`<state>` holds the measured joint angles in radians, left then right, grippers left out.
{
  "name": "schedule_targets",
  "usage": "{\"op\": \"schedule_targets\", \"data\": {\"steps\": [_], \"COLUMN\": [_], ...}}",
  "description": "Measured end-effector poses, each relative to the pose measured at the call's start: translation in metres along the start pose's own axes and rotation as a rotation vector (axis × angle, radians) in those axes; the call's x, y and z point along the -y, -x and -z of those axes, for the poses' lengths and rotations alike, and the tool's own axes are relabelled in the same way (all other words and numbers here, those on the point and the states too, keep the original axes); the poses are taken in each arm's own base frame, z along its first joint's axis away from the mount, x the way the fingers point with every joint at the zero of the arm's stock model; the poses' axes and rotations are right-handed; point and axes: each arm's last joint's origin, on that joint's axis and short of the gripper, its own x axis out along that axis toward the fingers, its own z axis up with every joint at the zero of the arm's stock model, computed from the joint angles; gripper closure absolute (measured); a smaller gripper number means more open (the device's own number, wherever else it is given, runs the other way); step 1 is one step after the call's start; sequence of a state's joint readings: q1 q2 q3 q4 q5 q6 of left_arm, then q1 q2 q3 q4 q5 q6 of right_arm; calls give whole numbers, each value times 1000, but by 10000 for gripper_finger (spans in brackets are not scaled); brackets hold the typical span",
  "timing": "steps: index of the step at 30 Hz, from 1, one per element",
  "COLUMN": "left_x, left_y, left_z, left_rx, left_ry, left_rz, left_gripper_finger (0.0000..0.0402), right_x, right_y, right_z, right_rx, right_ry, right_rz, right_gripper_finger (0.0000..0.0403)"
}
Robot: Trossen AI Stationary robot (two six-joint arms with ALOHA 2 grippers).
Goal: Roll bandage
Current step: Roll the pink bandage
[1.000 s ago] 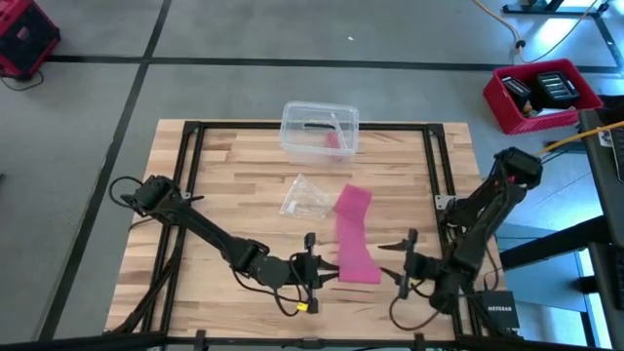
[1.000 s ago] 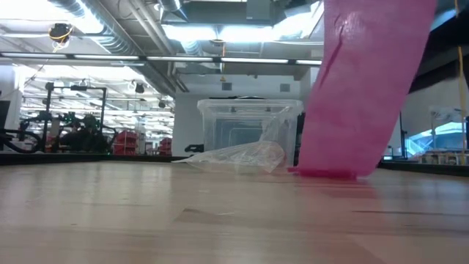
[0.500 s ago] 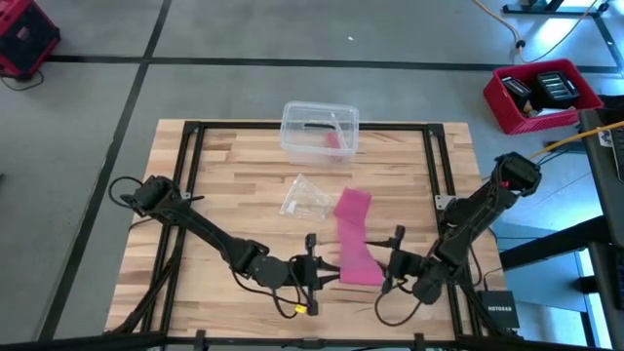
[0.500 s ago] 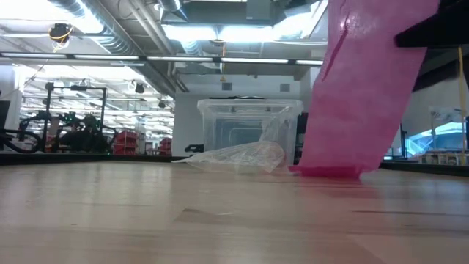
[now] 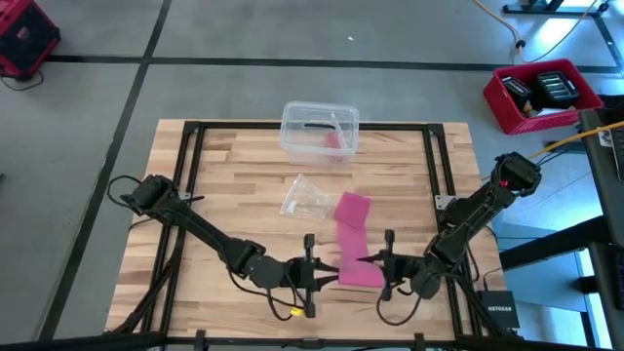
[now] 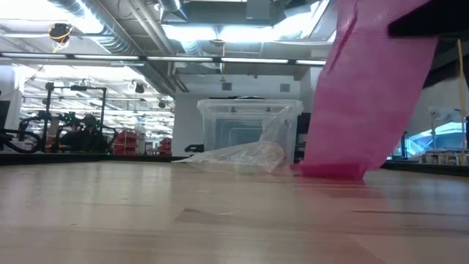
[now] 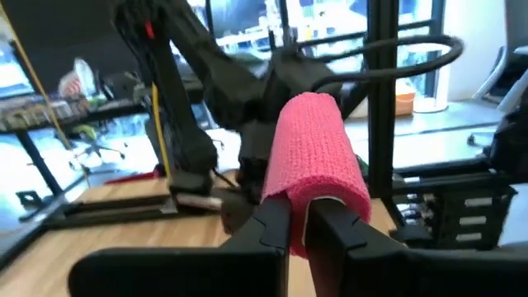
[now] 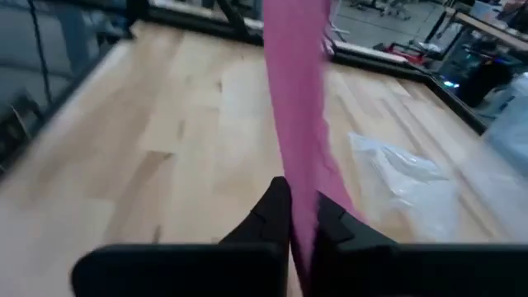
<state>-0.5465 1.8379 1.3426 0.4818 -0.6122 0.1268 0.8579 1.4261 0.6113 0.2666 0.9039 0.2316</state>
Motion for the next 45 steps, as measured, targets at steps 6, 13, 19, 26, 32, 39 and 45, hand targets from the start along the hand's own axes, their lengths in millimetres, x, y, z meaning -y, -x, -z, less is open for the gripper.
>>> {"op": "schedule_targets", "data": {"steps": [6, 13, 19, 26, 32, 39, 45], "left_x": [-6, -18, -25, -20, -17, -17, -17], "left_y": [12, 8, 4, 6, 8, 9, 9], "left_z": [-22, -25, -24, -24, -25, -26, -27], "left_rx": [51, 51, 46, 46, 51, 60, 67], "left_ry": [-56, -83, -82, -87, -94, -100, -96], "left_rz": [-61, -108, -128, -116, -107, -108, -110], "left_gripper_finger": [389, 389, 389, 389, 389, 389, 389], "right_x": [-13, -20, -22, -16, -12, -7, -5], "right_y": [13, 17, 18, 12, 10, 9, 9], "right_z": [-15, -30, -34, -34, -19, -3, 2], "right_rx": [131, 174, 172, 162, 59, 2, 32], "right_ry": [-4, -57, -104, -171, -73, -84, -98], "right_rz": [-75, -160, -211, -147, -65, 23, 36], "right_gripper_finger": [398, 395, 384, 292, 226, 227, 270]}}
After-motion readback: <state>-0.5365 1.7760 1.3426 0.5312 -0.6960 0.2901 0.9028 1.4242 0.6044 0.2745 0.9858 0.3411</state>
